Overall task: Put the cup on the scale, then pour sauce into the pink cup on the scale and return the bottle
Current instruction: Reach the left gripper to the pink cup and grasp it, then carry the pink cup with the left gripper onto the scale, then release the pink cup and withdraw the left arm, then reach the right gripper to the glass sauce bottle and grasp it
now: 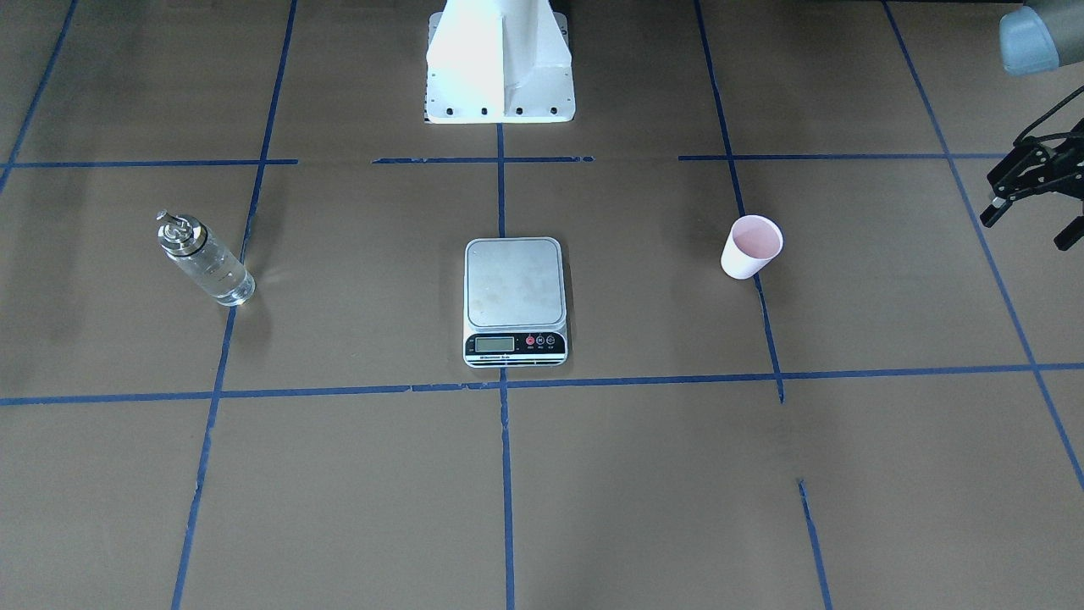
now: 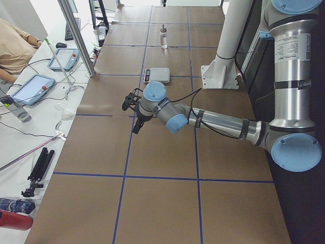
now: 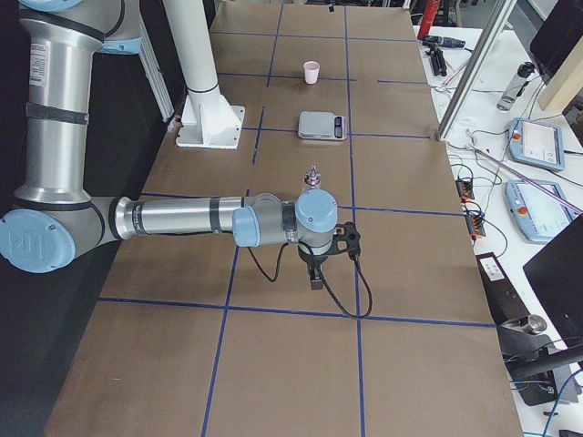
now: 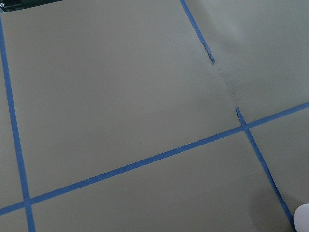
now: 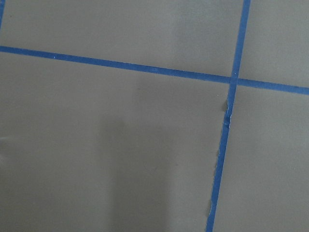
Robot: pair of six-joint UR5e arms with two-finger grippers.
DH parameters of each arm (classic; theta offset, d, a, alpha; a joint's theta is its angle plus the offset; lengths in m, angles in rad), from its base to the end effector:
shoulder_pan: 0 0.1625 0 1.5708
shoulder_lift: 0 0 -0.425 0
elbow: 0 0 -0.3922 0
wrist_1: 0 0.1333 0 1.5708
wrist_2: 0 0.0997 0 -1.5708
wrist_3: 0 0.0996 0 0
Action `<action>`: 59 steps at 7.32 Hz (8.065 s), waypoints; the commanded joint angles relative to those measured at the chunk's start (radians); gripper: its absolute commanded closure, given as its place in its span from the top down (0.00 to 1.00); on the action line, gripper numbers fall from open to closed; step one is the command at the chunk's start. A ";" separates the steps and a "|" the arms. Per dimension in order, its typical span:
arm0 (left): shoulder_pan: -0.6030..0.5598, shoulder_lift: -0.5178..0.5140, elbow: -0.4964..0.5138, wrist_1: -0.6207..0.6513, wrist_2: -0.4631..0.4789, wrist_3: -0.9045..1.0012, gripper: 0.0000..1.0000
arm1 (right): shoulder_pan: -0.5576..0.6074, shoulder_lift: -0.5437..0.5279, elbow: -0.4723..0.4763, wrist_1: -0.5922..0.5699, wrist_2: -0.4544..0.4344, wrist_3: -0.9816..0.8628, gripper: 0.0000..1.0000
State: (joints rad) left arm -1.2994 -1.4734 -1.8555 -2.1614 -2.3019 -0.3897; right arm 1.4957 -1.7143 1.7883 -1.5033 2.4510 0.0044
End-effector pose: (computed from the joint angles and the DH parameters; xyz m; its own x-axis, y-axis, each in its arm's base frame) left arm 0.0609 -0.4679 0.4953 0.6198 0.3415 -0.7066 0.0481 0.8822 0.4685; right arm 0.0235 -0.4410 0.6029 0.6274 -0.1519 0.7638 0.0715 0.9879 0.1377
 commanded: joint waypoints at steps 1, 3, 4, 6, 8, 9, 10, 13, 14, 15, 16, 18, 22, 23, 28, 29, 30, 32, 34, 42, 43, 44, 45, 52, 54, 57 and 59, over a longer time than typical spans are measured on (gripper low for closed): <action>0.032 -0.001 -0.010 -0.001 0.001 -0.068 1.00 | 0.000 -0.004 -0.001 0.000 0.008 0.000 1.00; 0.330 -0.001 -0.114 0.002 0.178 -0.446 1.00 | 0.000 -0.004 -0.007 0.000 0.008 0.000 1.00; 0.438 -0.010 -0.117 0.000 0.212 -0.548 1.00 | 0.000 -0.004 -0.012 0.000 0.006 -0.001 1.00; 0.590 -0.071 -0.117 0.015 0.309 -0.803 0.83 | 0.000 -0.008 -0.013 0.000 0.005 -0.001 1.00; 0.591 -0.067 -0.113 0.040 0.309 -0.802 0.74 | 0.002 -0.008 -0.012 0.002 0.005 -0.001 1.00; 0.591 -0.061 -0.108 0.049 0.312 -0.801 0.72 | 0.002 -0.008 -0.010 0.002 0.006 -0.001 1.00; 0.591 -0.058 -0.107 0.049 0.314 -0.799 0.71 | 0.002 -0.008 -0.010 0.002 0.006 -0.001 1.00; 0.598 -0.077 -0.051 0.049 0.335 -0.798 0.48 | 0.001 -0.008 -0.012 0.002 0.005 -0.001 1.00; 0.598 -0.076 -0.053 0.051 0.335 -0.798 0.42 | 0.002 -0.008 -0.012 0.002 0.005 0.000 1.00; 0.598 -0.077 -0.056 0.051 0.335 -0.798 0.23 | 0.002 -0.008 -0.010 0.002 0.005 -0.001 1.00; 0.597 -0.077 -0.071 0.051 0.335 -0.798 0.00 | 0.002 -0.008 -0.010 0.002 0.005 0.000 1.00; 0.597 -0.083 -0.099 0.051 0.335 -0.796 0.00 | 0.003 -0.019 -0.004 0.002 0.006 -0.001 1.00; 0.617 -0.548 -0.088 0.558 0.334 -0.796 0.00 | 0.002 -0.022 -0.004 0.002 0.008 -0.001 1.00; 0.637 -0.647 -0.067 0.628 0.334 -0.807 0.00 | 0.002 -0.024 -0.004 0.002 0.008 -0.001 1.00; 0.709 -0.873 0.139 0.620 0.426 -0.894 0.00 | 0.003 -0.027 0.000 0.002 0.029 -0.001 1.00; 0.712 -0.877 0.151 0.620 0.426 -0.894 0.00 | 0.003 -0.027 0.000 0.002 0.029 -0.001 1.00; 0.732 -0.871 0.163 0.620 0.433 -0.894 0.00 | 0.003 -0.027 0.000 0.002 0.029 -0.001 1.00; 0.746 -0.858 0.174 0.601 0.455 -0.893 0.00 | 0.003 -0.028 0.000 0.002 0.029 -0.001 1.00; 0.749 -0.858 0.176 0.598 0.455 -0.887 0.10 | 0.003 -0.028 -0.001 0.002 0.029 -0.001 1.00; 0.700 -0.728 -0.039 0.642 0.521 -0.674 1.00 | 0.003 -0.028 -0.003 0.002 0.028 0.002 1.00; 0.631 -0.704 -0.141 0.729 0.442 -0.537 1.00 | 0.003 -0.025 0.003 0.005 0.028 0.002 1.00; 0.539 -0.608 -0.225 0.738 0.324 -0.359 1.00 | 0.003 0.005 0.009 0.005 0.013 0.005 1.00; 0.458 -0.488 -0.282 0.733 0.240 -0.213 1.00 | 0.003 0.051 0.011 0.005 0.014 0.069 1.00; -0.228 -0.145 0.065 0.732 0.131 0.634 1.00 | -0.030 -0.011 0.181 0.579 0.066 0.701 1.00; -0.277 -0.073 0.087 0.730 0.072 0.646 1.00 | -0.156 -0.037 0.244 0.712 -0.051 0.879 1.00; -0.310 -0.019 0.076 0.721 0.047 0.710 1.00 | -0.574 -0.039 0.394 0.706 -0.519 1.106 1.00; -0.310 -0.019 0.076 0.721 0.047 0.710 1.00 | -0.816 -0.047 0.401 0.683 -0.874 1.120 1.00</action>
State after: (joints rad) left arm -1.6083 -1.4938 -1.7789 -1.4401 -2.2541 0.3193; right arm 0.8273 -1.7566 2.1799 -0.8048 1.7893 1.1086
